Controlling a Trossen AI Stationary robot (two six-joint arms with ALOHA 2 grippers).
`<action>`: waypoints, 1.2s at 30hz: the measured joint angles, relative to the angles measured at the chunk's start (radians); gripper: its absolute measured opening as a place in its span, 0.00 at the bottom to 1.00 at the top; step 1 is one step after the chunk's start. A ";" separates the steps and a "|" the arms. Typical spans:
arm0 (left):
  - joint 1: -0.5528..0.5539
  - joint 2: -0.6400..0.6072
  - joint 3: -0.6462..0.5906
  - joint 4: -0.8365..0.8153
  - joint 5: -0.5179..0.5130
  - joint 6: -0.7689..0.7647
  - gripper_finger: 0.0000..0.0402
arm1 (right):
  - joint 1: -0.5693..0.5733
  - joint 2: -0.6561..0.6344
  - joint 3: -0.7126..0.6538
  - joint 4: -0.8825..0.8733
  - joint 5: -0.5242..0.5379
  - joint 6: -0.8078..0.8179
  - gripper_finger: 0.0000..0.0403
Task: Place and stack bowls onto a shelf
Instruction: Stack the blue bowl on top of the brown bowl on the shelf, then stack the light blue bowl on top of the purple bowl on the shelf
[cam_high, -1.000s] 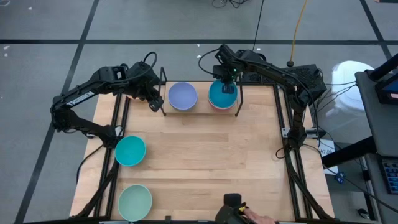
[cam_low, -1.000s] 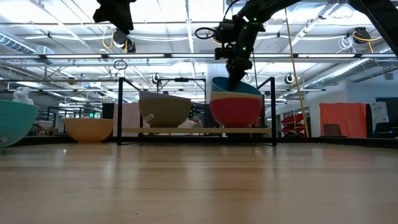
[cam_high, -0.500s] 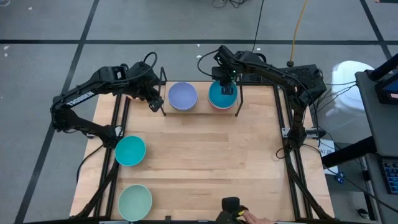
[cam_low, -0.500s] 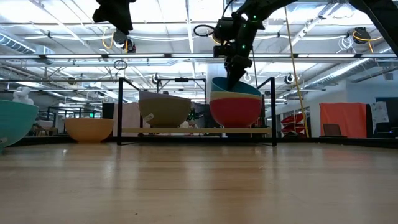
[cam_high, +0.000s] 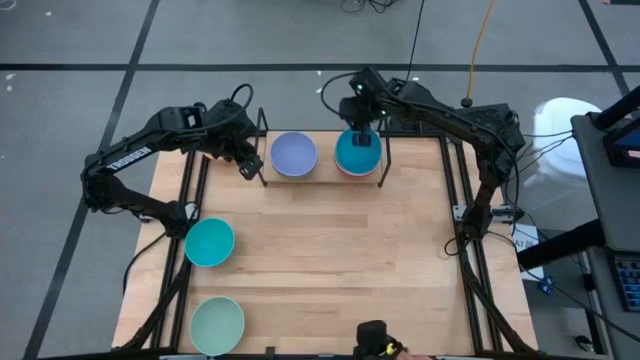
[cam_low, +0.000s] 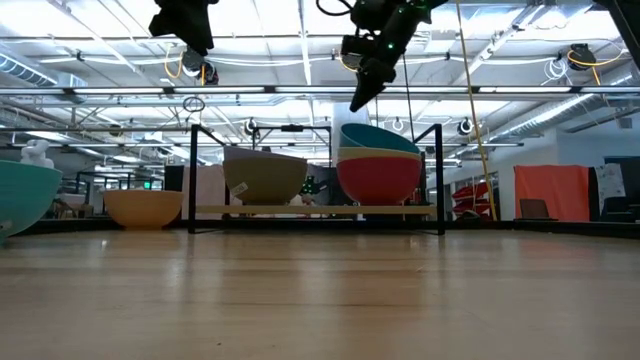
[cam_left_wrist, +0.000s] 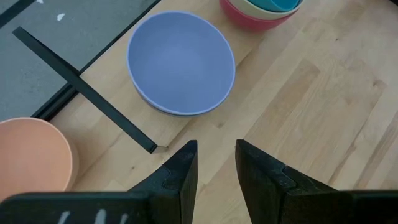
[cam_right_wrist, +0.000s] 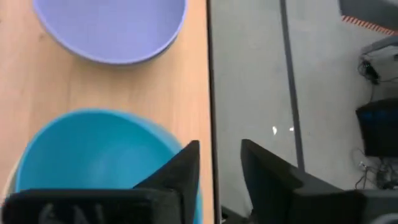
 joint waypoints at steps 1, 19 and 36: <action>0.000 0.000 0.000 0.000 0.000 0.000 0.28 | -0.002 0.002 0.000 0.013 0.000 -0.009 0.22; 0.000 0.000 0.000 -0.006 0.000 -0.001 0.28 | -0.002 0.010 -0.044 -0.009 -0.007 -0.046 0.00; 0.000 0.000 0.000 -0.019 0.000 0.001 0.28 | 0.004 -0.071 -0.133 0.126 0.080 -0.135 0.00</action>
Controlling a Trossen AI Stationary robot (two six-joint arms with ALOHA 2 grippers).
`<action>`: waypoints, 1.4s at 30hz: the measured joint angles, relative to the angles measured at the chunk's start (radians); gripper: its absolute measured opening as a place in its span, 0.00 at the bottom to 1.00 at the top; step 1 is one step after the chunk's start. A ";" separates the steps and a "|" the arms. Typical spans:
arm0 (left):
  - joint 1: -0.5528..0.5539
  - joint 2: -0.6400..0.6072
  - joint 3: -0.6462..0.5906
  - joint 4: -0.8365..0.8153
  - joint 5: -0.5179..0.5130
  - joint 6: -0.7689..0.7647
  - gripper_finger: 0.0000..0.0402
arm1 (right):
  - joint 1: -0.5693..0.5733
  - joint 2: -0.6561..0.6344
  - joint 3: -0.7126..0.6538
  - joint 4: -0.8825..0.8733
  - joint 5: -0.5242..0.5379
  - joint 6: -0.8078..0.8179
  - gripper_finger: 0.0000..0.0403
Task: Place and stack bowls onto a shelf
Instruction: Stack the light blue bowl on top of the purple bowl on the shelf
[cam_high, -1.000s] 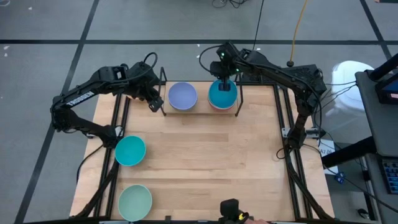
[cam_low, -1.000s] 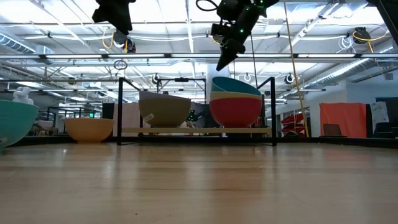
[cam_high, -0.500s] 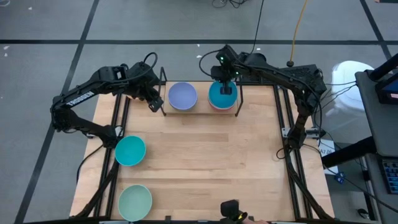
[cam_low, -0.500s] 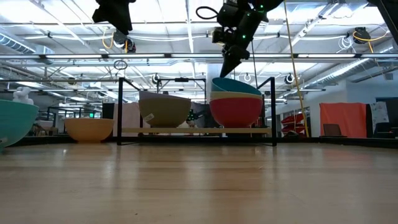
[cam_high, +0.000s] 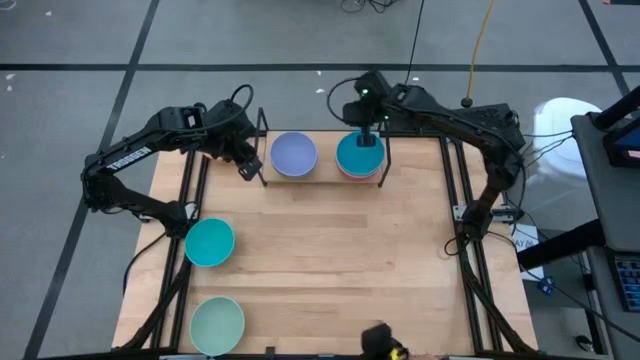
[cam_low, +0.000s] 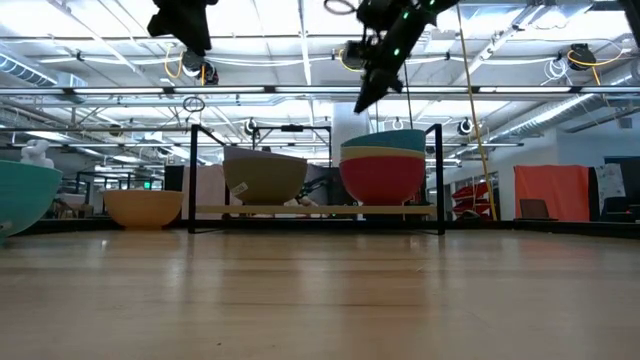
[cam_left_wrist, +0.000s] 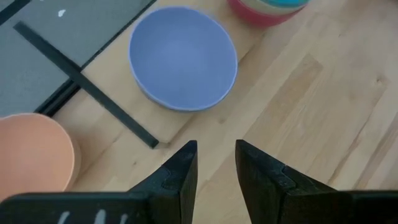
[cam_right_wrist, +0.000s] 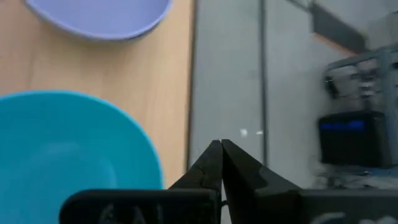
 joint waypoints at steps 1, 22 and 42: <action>0.000 0.000 0.000 -0.019 0.000 0.000 0.28 | 0.001 -0.022 0.001 -0.004 -0.001 0.002 0.00; -0.122 -0.006 -0.088 -0.276 0.080 -0.590 0.28 | 0.060 -0.359 0.002 -0.073 -0.001 0.189 0.00; -0.480 -0.008 -0.418 -0.145 0.167 -1.182 0.28 | 0.117 -0.432 0.002 -0.152 -0.005 0.240 0.00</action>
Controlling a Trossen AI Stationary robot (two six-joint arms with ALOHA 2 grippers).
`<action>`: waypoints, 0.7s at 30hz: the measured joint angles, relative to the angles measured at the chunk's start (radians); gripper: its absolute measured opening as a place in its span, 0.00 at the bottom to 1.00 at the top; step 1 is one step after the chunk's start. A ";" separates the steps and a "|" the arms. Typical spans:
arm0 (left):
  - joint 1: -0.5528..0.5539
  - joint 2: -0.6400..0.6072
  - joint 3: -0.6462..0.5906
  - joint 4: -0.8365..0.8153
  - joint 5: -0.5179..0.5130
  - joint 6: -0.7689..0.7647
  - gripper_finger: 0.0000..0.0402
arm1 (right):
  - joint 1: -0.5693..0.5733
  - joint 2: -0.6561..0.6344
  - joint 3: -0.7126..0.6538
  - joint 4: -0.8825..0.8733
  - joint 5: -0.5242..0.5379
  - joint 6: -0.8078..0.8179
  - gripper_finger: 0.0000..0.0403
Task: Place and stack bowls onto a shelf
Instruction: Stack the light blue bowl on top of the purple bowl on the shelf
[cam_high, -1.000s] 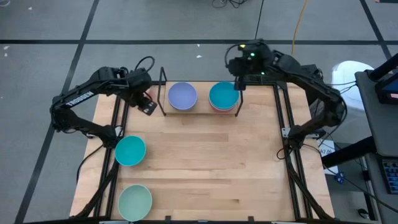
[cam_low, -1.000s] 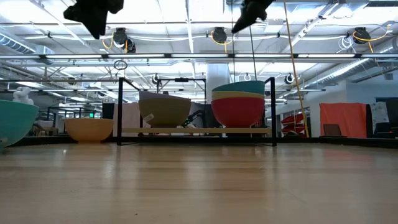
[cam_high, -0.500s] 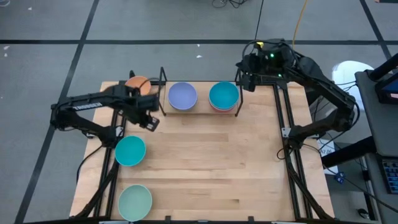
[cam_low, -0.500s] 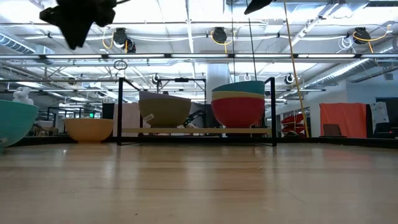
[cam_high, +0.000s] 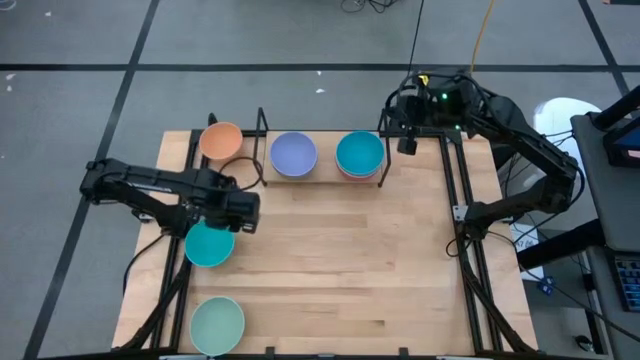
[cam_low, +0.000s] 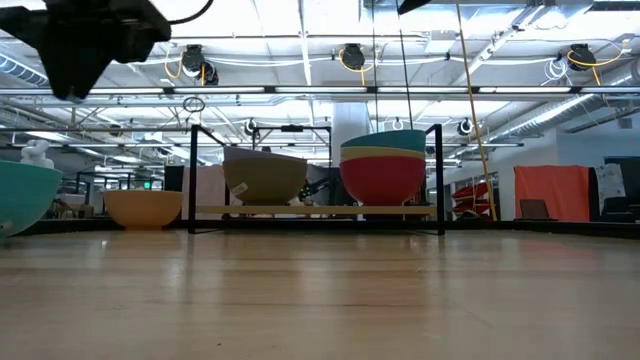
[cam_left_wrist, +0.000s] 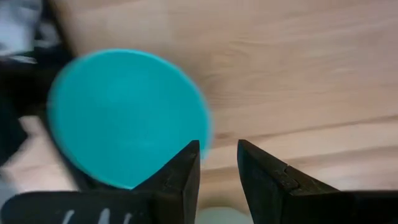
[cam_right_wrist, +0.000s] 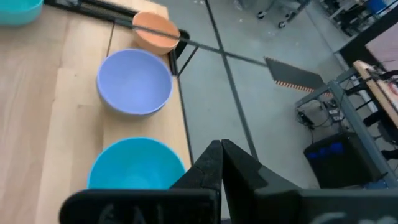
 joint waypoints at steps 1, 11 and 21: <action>-0.012 0.000 -0.003 0.032 0.000 -0.019 0.28 | 0.004 0.000 0.000 -0.011 0.000 -0.001 0.00; -0.102 0.034 -0.010 0.038 -0.073 -0.259 0.28 | 0.037 0.000 0.000 -0.070 -0.001 -0.050 0.00; -0.155 0.086 -0.010 -0.011 -0.089 -0.365 0.28 | 0.040 -0.002 0.000 -0.071 -0.001 -0.050 0.00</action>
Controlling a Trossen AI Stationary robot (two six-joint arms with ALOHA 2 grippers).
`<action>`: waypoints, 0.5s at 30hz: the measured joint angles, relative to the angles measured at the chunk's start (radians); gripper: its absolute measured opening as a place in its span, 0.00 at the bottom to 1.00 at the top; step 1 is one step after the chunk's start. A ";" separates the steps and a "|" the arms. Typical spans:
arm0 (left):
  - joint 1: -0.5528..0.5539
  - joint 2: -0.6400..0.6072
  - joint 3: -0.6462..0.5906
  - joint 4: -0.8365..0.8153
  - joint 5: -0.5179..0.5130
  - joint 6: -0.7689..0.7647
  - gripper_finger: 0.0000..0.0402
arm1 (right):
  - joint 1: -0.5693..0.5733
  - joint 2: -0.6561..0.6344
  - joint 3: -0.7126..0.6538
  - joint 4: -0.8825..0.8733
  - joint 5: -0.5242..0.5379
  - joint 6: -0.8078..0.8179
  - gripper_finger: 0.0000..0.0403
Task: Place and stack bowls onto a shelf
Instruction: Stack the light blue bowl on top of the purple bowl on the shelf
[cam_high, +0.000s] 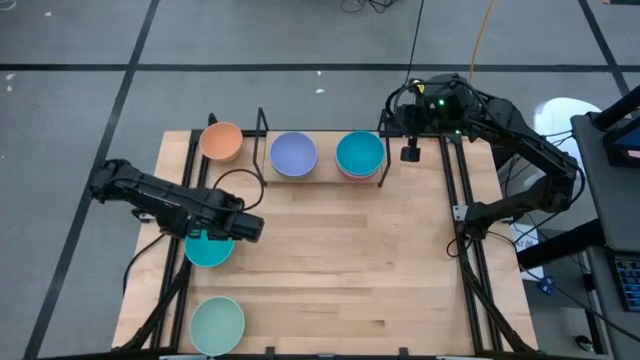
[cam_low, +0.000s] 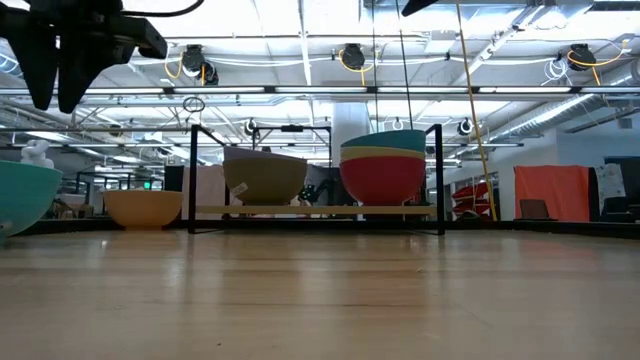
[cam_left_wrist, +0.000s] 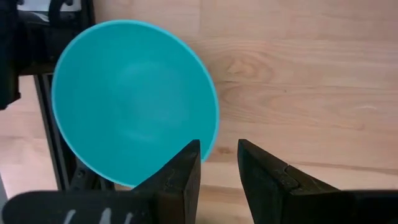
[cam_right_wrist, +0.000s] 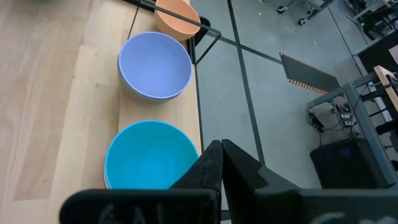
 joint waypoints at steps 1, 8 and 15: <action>-0.002 0.004 0.000 -0.005 -0.002 -0.001 0.28 | 0.000 -0.001 0.000 0.000 0.000 0.000 0.00; -0.002 0.009 0.000 -0.007 -0.009 -0.002 0.28 | 0.000 -0.009 0.000 -0.001 0.000 0.001 0.00; -0.001 0.009 0.000 -0.001 -0.009 -0.002 0.28 | 0.000 -0.021 0.000 -0.002 0.000 -0.003 0.00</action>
